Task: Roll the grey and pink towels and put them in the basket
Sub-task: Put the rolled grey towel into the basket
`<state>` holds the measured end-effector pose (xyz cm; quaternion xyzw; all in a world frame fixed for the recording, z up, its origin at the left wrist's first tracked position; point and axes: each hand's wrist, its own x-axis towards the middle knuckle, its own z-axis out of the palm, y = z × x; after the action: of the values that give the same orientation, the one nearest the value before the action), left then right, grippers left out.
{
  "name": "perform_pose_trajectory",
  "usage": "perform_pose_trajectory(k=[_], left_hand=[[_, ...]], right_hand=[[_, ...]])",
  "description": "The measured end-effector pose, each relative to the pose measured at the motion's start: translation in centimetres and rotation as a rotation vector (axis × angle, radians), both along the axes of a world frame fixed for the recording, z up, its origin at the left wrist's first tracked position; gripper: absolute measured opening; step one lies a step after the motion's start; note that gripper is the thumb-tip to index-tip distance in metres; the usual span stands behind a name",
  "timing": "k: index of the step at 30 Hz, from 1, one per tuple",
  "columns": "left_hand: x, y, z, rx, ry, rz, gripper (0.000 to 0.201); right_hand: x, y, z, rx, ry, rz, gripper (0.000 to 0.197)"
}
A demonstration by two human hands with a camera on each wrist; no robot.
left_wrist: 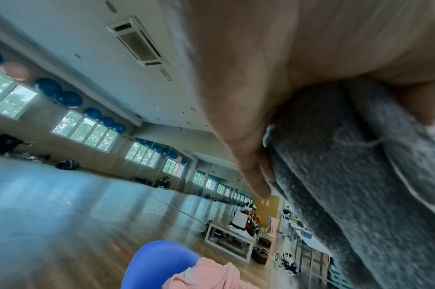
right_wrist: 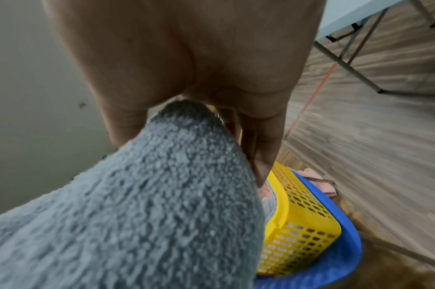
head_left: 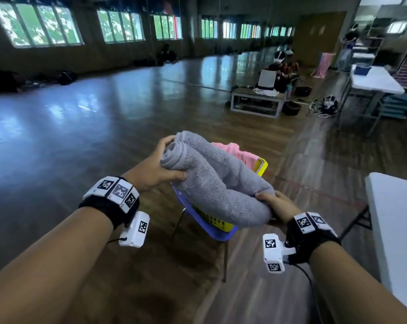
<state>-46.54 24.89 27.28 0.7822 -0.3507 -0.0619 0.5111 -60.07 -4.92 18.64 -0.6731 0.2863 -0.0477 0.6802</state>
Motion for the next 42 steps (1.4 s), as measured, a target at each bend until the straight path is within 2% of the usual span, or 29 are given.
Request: perform_pose_trajectory(k=[3, 10, 15, 17, 19, 25, 32, 36, 42], left_hand=[[3.8, -1.6, -1.1, 0.084, -0.019, -0.065, 0.108], [15.8, -8.4, -4.9, 0.146, 0.028, -0.105, 0.117], [23.2, -13.0, -8.6, 0.303, 0.062, -0.040, 0.126], [25.7, -14.3, -10.4, 0.347, 0.065, -0.031, 0.129], [27.7, -15.1, -12.3, 0.370, 0.076, -0.033, 0.130], [34.3, -16.6, -19.0, 0.478, 0.083, -0.060, 0.125], [41.7, -17.8, -26.6, 0.615, 0.164, -0.232, 0.109], [44.4, -18.6, -29.8, 0.662, 0.248, -0.323, 0.105], [47.0, -20.0, -32.7, 0.888, 0.195, -0.414, 0.110]], right_hand=[[2.8, -2.2, -0.7, -0.013, -0.007, -0.058, 0.014], [13.2, -9.3, -3.9, -0.075, -0.018, -0.129, 0.031], [20.9, -14.0, -7.5, -0.148, 0.070, -0.160, 0.039], [23.5, -15.0, -8.7, -0.158, 0.118, -0.138, 0.049], [25.7, -15.2, -10.0, -0.162, 0.160, -0.106, 0.057], [31.1, -14.5, -14.1, -0.311, 0.255, 0.040, 0.055], [36.3, -13.0, -18.6, -0.394, 0.463, 0.188, 0.052], [38.3, -12.5, -20.0, -0.383, 0.615, 0.239, 0.061], [40.0, -12.4, -21.3, -0.486, 0.811, 0.267, 0.060]])
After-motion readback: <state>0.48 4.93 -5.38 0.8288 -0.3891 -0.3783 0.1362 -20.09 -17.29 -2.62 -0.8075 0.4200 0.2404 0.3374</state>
